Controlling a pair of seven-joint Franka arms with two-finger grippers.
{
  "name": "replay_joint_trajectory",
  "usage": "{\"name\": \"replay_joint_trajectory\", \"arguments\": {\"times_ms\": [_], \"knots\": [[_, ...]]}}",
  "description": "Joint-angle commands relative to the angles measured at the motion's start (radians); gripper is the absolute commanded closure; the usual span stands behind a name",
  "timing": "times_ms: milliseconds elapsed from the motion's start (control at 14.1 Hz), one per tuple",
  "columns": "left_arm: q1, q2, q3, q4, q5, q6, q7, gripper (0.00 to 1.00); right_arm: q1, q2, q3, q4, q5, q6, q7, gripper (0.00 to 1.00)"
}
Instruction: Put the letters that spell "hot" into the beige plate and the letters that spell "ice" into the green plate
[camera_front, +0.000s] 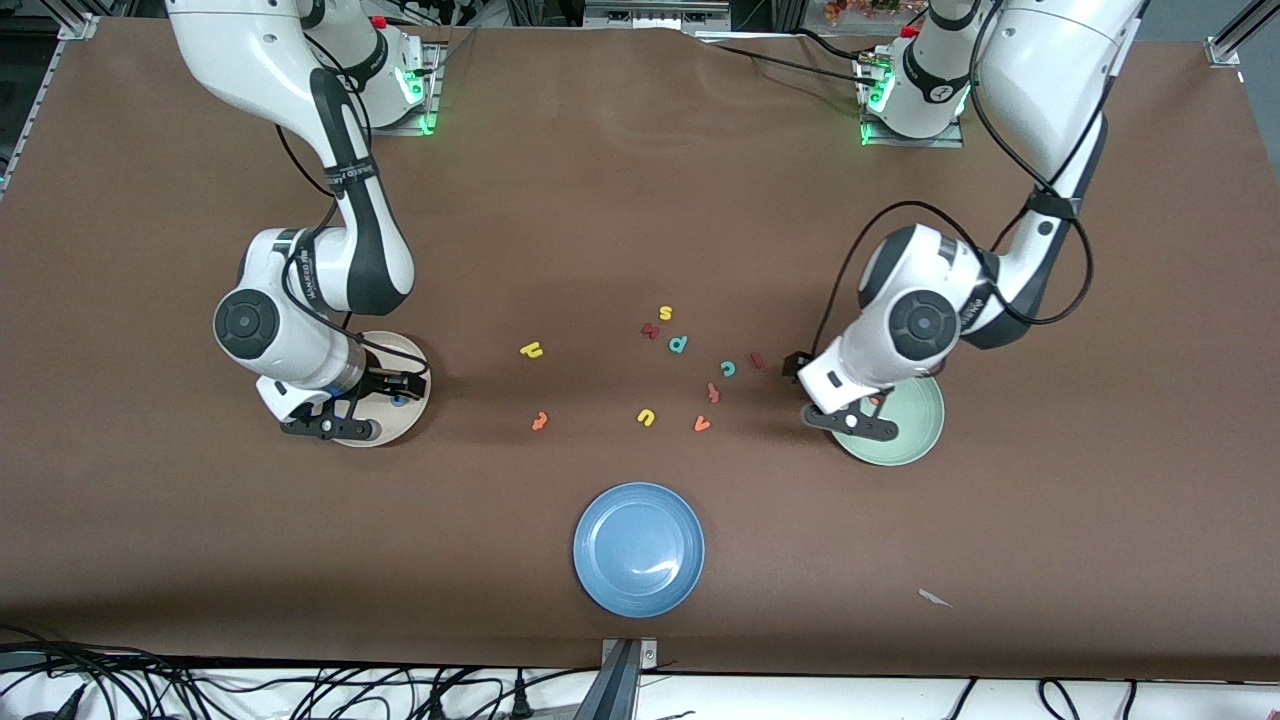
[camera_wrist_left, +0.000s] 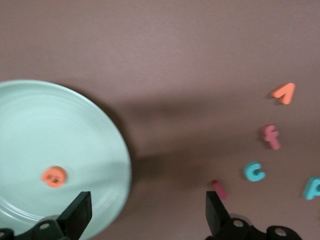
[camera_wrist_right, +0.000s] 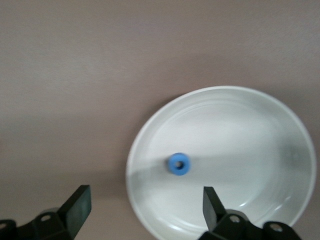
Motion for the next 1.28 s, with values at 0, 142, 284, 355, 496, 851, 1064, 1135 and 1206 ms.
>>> {"name": "replay_joint_trajectory", "arguments": {"times_ms": [0, 142, 284, 355, 496, 851, 1064, 1135, 1206], "knots": [[-0.06, 0.002, 0.004, -0.009, 0.012, -0.011, -0.215, 0.01, 0.045, -0.01, 0.025, -0.003, 0.017, 0.024, 0.157, 0.0], [-0.073, 0.026, 0.002, -0.012, 0.009, -0.002, -0.309, 0.1, 0.094, 0.0, 0.026, -0.003, 0.017, 0.034, 0.283, 0.0], [-0.083, 0.06, 0.002, -0.015, 0.01, 0.027, -0.405, 0.24, 0.149, 0.008, 0.026, -0.006, 0.018, 0.06, 0.433, 0.0], [-0.093, 0.075, 0.002, -0.013, 0.009, 0.049, -0.458, 0.27, 0.168, 0.014, 0.026, -0.006, 0.031, 0.069, 0.52, 0.0], [-0.105, 0.106, 0.002, -0.022, 0.009, 0.085, -0.524, 0.33, 0.212, 0.035, 0.026, -0.006, 0.037, 0.092, 0.66, 0.0], [-0.106, 0.12, 0.002, -0.028, -0.056, 0.107, -0.541, 0.44, 0.262, 0.077, 0.026, -0.007, 0.038, 0.126, 0.894, 0.0], [-0.105, 0.129, 0.002, -0.038, -0.056, 0.107, -0.538, 0.56, 0.269, 0.092, 0.052, -0.012, 0.04, 0.152, 0.963, 0.0], [-0.103, 0.129, 0.001, -0.041, -0.057, 0.107, -0.539, 0.67, 0.269, 0.095, 0.061, -0.013, 0.038, 0.162, 0.984, 0.0], [-0.105, 0.13, 0.002, -0.041, -0.057, 0.109, -0.539, 0.7, 0.271, 0.105, 0.064, -0.015, 0.038, 0.173, 0.995, 0.0]]}}
